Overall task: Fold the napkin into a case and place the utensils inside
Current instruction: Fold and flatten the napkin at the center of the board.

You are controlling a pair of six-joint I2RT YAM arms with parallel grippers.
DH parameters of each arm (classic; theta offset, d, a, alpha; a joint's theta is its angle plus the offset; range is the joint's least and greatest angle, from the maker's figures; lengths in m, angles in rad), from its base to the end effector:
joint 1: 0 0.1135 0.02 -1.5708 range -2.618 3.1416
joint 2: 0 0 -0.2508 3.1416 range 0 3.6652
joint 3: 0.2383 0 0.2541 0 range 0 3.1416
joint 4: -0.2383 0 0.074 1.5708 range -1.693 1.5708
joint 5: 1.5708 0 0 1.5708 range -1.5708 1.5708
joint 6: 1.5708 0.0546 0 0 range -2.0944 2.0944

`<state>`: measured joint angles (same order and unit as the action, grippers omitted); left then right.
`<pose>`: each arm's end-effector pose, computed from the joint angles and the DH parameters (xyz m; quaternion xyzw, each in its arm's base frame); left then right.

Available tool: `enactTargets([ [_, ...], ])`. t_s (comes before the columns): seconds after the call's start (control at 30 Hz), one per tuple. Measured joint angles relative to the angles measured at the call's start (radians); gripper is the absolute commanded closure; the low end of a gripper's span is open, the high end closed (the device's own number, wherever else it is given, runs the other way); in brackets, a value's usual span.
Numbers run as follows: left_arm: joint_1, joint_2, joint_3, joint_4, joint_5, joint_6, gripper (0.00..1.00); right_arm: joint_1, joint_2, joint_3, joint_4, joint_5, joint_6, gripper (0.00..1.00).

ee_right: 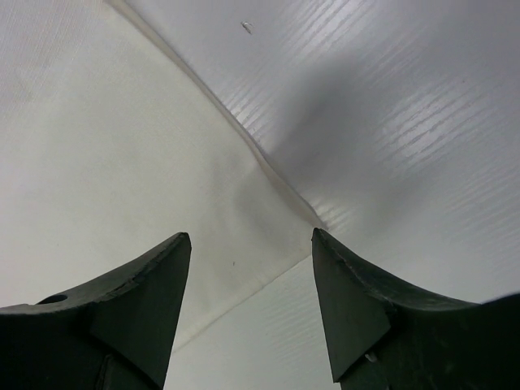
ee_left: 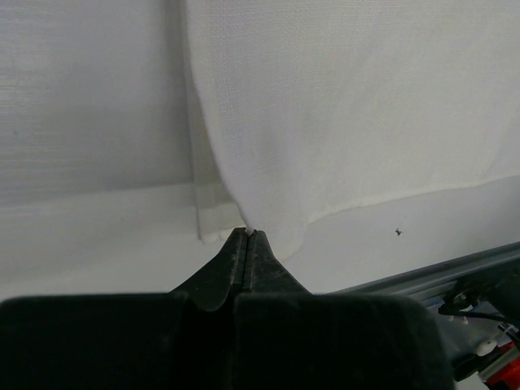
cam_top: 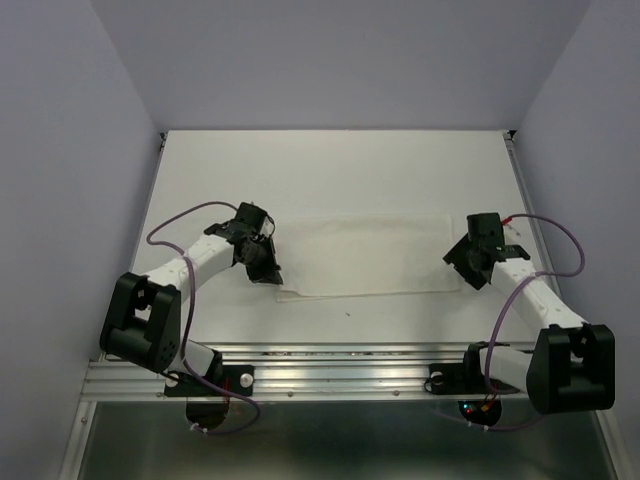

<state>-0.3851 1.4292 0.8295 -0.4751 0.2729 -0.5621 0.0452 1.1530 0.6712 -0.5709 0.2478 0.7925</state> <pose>0.2563 -0.1198 0.1606 -0.0516 0.9596 -0.2283 0.1563 0.2281 -0.0031 0.1712 0.3796 0.8815 -0.0058 0.2808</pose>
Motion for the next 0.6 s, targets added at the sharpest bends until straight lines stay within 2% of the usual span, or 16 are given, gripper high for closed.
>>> enactTargets([
  [0.27, -0.001, -0.007, -0.051, -0.031, 0.013, 0.045, 1.00, 0.000, 0.022, 0.001, 0.005, -0.005, -0.010, 0.33],
  [0.47, -0.027, 0.056, -0.066, -0.047, 0.015, 0.058, 1.00, 0.008, 0.019, 0.000, 0.056, -0.137, -0.076, 0.35],
  [0.6, -0.033, 0.073, -0.066, -0.047, 0.019, 0.060, 1.00, 0.129, 0.013, 0.002, 0.090, -0.215, -0.123, 0.44],
])
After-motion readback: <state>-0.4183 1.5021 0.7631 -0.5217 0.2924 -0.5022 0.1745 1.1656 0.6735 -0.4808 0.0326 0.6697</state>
